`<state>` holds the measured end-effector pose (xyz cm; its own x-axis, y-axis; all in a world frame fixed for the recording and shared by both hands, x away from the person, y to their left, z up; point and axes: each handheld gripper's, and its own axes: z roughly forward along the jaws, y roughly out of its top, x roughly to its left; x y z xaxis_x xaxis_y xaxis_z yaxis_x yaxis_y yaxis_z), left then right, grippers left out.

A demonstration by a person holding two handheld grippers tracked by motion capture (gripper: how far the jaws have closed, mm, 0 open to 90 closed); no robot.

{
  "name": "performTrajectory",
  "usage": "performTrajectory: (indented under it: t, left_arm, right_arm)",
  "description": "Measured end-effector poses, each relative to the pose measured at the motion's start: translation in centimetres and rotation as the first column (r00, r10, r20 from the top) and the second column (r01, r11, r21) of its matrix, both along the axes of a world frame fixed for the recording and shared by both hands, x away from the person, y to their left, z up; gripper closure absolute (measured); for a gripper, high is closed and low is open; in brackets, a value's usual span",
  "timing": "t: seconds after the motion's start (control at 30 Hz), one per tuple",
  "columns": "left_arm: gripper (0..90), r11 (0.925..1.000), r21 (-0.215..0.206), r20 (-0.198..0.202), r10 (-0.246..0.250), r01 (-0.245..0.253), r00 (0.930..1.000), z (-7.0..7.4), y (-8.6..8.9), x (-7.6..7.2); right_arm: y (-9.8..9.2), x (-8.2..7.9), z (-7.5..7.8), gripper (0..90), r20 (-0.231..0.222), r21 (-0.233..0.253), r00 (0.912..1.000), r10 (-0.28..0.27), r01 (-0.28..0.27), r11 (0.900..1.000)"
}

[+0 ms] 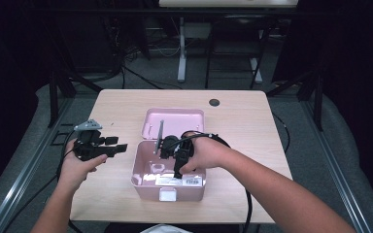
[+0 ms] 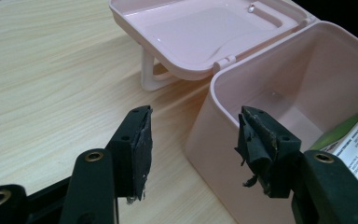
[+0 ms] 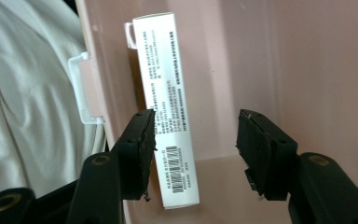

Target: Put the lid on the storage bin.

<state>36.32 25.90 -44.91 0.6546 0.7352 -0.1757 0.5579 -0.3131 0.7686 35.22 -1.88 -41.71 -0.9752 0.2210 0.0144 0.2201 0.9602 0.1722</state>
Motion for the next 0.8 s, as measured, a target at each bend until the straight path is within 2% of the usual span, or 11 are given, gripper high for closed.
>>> performTrajectory:
  t: [0.27,0.43,0.67,0.8]
  left_arm:
    - [48.0,0.9998,-0.007,-0.002,-0.018,0.018,0.9998,0.0,-0.4,-0.2]
    - [47.9,0.9996,0.016,0.005,-0.024,0.024,0.9997,0.1,-0.7,-0.3]
    - [47.8,0.9986,0.037,0.011,-0.039,0.039,0.9992,0.0,-1.1,-0.4]
    - [47.8,0.9987,0.041,0.010,-0.032,0.031,0.9994,0.0,-1.1,-0.3]
  right_arm:
    - [-1.2,0.4,0.5,42.5,0.026,0.052,0.9973,-0.069,0.067,0.996]
    - [-1.9,0.8,0.7,35.5,0.053,0.078,0.9935,-0.101,0.096,0.992]
    - [-2.9,1.7,0.6,34.8,0.043,0.094,0.9882,-0.147,0.142,0.985]
    - [-3.5,2.0,0.7,34.8,0.044,0.104,0.9874,-0.152,0.146,0.984]
